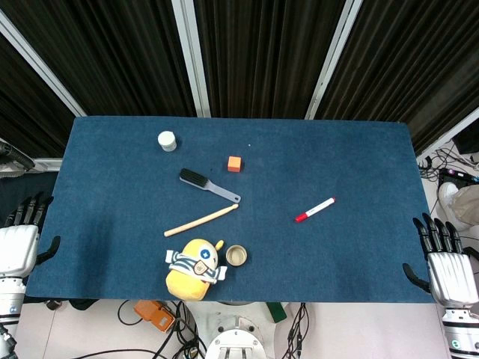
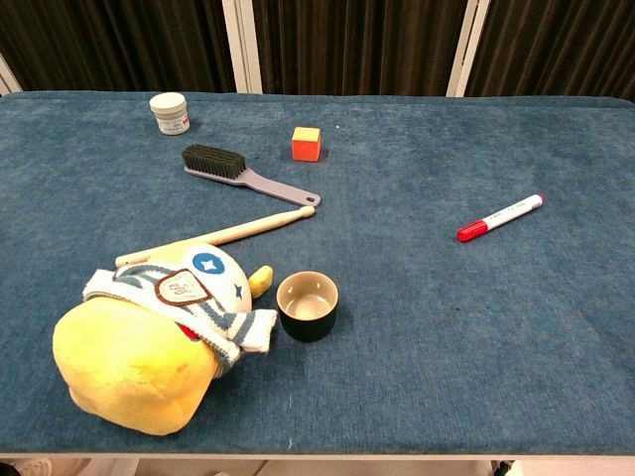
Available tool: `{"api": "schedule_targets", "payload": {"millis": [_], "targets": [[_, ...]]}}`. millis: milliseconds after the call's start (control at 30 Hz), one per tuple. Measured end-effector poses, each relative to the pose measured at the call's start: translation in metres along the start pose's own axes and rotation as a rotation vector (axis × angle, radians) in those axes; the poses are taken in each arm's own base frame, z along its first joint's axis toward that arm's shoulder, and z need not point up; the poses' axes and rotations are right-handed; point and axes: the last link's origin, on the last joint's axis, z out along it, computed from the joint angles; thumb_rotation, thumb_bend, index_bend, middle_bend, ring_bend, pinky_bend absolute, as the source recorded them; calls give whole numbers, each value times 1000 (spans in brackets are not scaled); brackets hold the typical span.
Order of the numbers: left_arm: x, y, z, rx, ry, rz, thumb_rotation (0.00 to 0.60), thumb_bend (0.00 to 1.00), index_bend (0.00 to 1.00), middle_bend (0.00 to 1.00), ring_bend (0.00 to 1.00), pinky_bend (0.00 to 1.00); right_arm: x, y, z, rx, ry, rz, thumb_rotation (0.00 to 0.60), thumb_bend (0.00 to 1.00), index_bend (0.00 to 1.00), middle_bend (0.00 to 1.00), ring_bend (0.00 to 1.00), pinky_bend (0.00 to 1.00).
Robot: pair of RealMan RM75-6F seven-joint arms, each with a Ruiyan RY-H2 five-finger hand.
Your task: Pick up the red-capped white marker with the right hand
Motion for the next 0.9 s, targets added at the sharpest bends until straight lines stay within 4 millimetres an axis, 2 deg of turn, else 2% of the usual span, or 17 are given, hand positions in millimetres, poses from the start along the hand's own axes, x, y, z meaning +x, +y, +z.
{"api": "schedule_targets", "payload": {"millis": [633, 800, 900], "targets": [[-1, 0, -2, 13, -5, -3, 600, 344, 81, 0, 19, 165, -3, 3, 3, -18, -36, 7, 600, 381, 78, 13, 47, 0], [-1, 0, -2, 20, 1, -9, 600, 344, 81, 0, 19, 165, -8, 0, 17, 23, -79, 13, 600, 382, 118, 13, 49, 0], [-1, -1, -2, 27, -4, -10, 600, 344, 81, 0, 20, 165, -12, -2, 37, 59, -130, -4, 600, 381, 136, 13, 52, 7]]}}
